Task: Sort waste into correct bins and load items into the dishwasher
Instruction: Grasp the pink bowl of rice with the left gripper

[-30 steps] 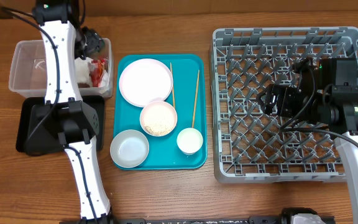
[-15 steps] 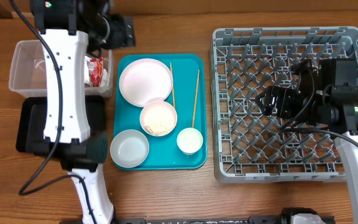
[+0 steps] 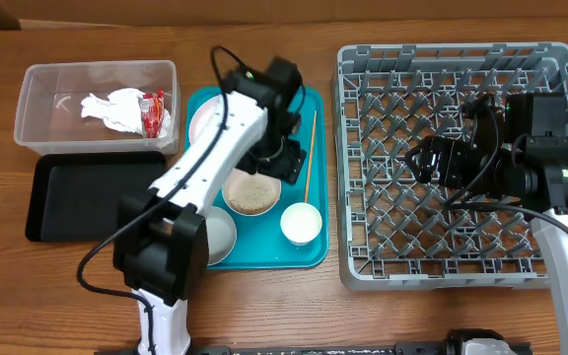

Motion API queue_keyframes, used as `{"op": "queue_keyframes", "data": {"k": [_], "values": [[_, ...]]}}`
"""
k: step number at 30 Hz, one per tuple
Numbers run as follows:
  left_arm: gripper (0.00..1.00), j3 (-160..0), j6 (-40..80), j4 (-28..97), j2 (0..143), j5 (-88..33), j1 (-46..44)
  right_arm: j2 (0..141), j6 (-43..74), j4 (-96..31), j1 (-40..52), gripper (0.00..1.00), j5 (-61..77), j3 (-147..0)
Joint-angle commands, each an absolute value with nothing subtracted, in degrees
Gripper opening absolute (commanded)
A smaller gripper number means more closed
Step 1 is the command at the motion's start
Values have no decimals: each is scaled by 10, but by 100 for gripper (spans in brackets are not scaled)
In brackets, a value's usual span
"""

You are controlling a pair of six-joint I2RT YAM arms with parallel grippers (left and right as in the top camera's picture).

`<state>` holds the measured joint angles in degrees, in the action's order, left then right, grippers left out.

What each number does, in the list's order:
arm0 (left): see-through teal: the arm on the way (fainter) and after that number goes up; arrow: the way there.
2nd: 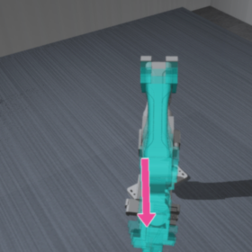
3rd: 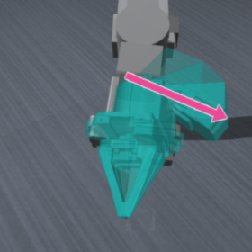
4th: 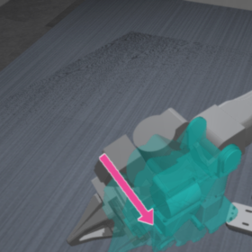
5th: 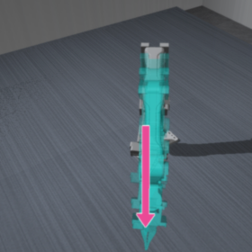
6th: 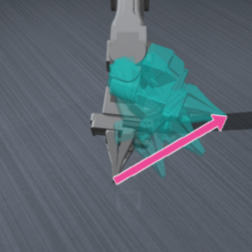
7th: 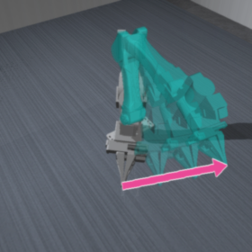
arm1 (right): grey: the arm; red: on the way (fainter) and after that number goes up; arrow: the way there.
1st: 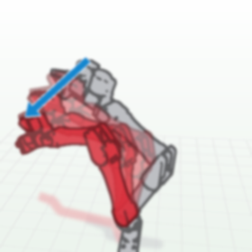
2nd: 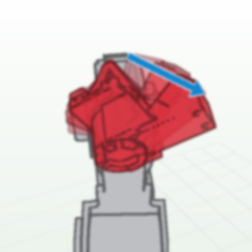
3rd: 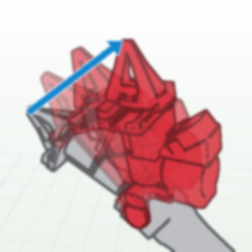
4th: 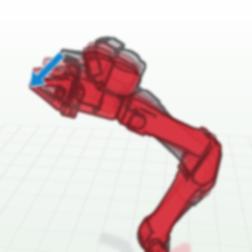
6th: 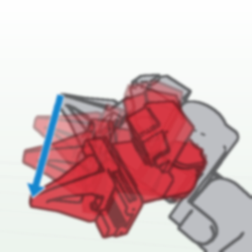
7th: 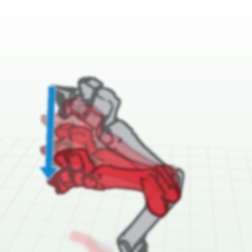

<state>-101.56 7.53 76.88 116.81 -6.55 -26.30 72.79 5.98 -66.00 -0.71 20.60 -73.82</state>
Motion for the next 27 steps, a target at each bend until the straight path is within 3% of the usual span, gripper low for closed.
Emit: {"op": "queue_keyframes", "data": {"k": [1, 11, 17, 22, 27], "values": [[61, -958, 125, 716, 1166, -53, -263, 718, 60, -657, -9, 100, 209, -750], [20, -854, 153, 601, 1166, -39, -263, 718, 60, -657, -9, 100, 210, -750], [4, -848, 156, 589, 1166, -41, -263, 718, 60, -659, -9, 100, 211, -750], [4, -860, 159, 622, 1166, -47, -263, 718, 60, -662, -9, 100, 211, -750], [4, -997, 152, 799, 1165, -51, -263, 718, 60, -661, -9, 100, 211, -750]]}}
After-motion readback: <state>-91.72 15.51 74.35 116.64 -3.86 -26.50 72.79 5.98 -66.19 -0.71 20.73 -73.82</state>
